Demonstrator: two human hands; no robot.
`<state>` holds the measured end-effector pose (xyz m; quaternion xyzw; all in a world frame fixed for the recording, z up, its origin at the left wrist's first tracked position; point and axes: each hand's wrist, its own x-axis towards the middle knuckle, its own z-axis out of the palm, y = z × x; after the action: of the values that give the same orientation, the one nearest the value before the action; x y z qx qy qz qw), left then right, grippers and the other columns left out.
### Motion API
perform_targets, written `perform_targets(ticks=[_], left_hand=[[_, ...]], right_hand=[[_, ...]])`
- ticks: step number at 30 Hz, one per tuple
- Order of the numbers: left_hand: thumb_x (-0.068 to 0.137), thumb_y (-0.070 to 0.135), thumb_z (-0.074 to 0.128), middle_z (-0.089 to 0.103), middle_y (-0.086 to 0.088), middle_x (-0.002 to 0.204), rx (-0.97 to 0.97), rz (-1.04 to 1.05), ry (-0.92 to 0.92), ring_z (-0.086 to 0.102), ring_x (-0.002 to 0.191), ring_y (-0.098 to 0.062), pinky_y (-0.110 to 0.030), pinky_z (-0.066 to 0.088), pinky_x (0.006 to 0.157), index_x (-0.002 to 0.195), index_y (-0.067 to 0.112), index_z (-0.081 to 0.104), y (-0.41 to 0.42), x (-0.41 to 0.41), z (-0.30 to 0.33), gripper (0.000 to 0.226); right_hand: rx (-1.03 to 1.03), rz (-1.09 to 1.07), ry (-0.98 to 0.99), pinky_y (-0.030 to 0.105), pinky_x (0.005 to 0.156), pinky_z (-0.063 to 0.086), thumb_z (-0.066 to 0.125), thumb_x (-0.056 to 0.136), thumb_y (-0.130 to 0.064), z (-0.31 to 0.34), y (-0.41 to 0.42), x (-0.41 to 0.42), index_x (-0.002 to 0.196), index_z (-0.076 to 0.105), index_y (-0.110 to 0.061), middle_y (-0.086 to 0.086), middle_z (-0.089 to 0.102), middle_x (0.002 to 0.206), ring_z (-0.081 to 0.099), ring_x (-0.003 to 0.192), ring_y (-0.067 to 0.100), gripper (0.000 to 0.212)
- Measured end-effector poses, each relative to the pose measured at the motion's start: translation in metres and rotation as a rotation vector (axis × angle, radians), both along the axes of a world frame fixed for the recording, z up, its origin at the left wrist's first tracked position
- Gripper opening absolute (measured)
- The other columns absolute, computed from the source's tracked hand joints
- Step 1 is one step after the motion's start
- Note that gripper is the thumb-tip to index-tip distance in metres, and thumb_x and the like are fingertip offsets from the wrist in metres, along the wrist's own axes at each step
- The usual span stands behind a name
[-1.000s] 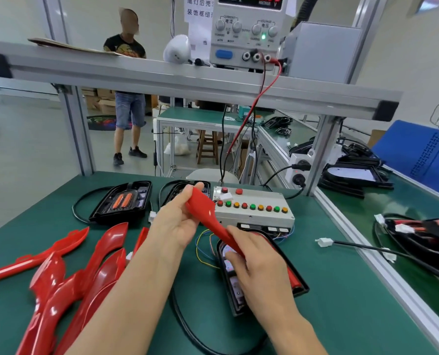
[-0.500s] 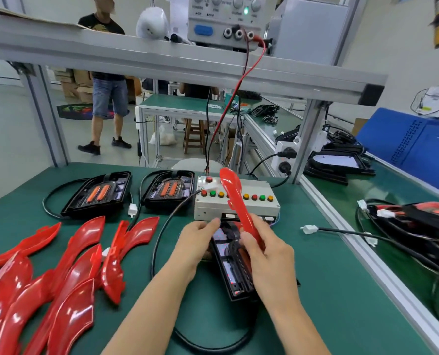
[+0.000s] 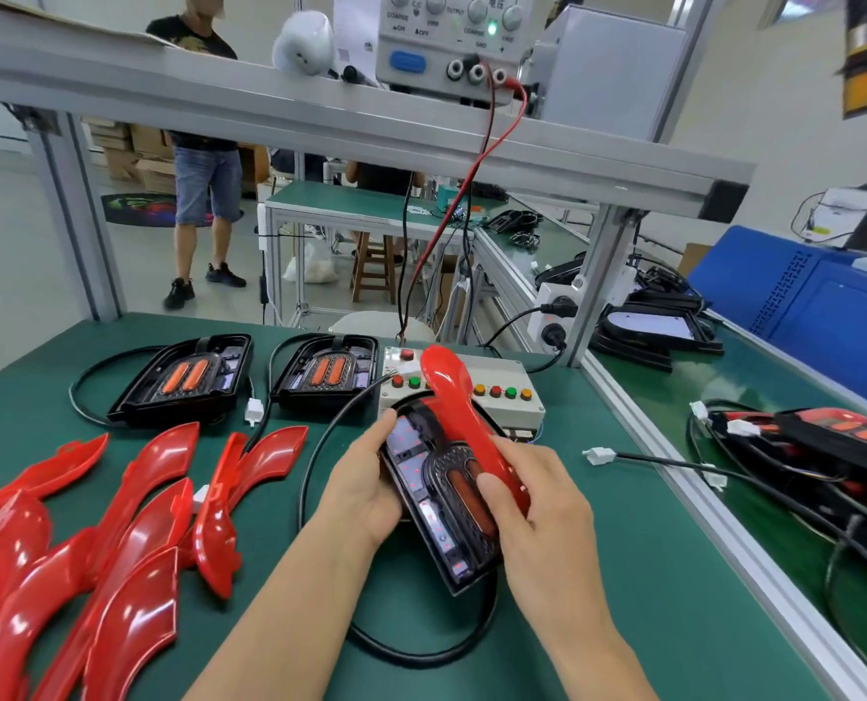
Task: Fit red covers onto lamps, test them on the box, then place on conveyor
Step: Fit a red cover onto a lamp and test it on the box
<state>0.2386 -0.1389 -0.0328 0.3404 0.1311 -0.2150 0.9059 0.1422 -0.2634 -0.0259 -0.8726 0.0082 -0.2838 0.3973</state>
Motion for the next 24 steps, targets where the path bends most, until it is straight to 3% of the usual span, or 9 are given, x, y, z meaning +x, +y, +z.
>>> perform_targets(ticks=[5,8,10,13,24], left_hand=[[0.095,0.041,0.049,0.059,-0.023,0.125,-0.024,-0.012,-0.013,0.057,0.114,-0.034,-0.049,0.043,0.1,0.129,0.0,0.055,0.002,-0.006,0.001,0.054],[0.093,0.047,0.05,0.063,-0.022,0.119,0.03,0.011,-0.024,0.06,0.111,-0.034,-0.048,0.049,0.088,0.122,0.0,0.06,0.004,-0.01,0.001,0.056],[0.092,0.051,0.048,0.066,-0.022,0.115,0.044,-0.006,-0.049,0.063,0.105,-0.033,-0.046,0.051,0.079,0.117,0.002,0.062,0.005,-0.013,0.001,0.057],[0.091,0.055,0.047,0.068,-0.02,0.11,0.07,-0.015,-0.062,0.063,0.105,-0.033,-0.045,0.052,0.077,0.118,0.004,0.063,0.006,-0.015,-0.002,0.06],[0.091,0.055,0.049,0.072,-0.016,0.1,0.082,-0.013,-0.079,0.071,0.088,-0.027,-0.038,0.057,0.067,0.11,0.005,0.067,0.004,-0.017,-0.003,0.056]], right_hand=[[-0.2,-0.013,0.046,0.012,0.084,0.035,0.062,0.093,-0.016,-0.01,0.014,-0.024,0.126,0.063,-0.021,-0.012,0.054,0.108,0.053,0.098,0.006,0.034],[-0.311,-0.036,0.055,0.02,0.078,0.043,0.068,0.089,-0.015,-0.014,0.025,-0.035,0.123,0.065,-0.018,-0.007,0.055,0.1,0.057,0.092,0.013,0.035],[-0.37,-0.061,0.056,0.027,0.066,0.052,0.078,0.079,-0.012,-0.014,0.03,-0.039,0.117,0.069,-0.017,-0.004,0.059,0.091,0.062,0.081,0.017,0.04],[-0.465,-0.102,0.03,0.027,0.053,0.052,0.087,0.066,-0.013,-0.011,0.036,-0.041,0.109,0.072,-0.015,-0.002,0.061,0.083,0.063,0.07,0.017,0.046],[-0.504,-0.047,-0.012,0.024,0.054,0.052,0.09,0.063,-0.011,-0.018,0.035,-0.039,0.11,0.072,-0.01,-0.001,0.061,0.082,0.061,0.068,0.017,0.05]])
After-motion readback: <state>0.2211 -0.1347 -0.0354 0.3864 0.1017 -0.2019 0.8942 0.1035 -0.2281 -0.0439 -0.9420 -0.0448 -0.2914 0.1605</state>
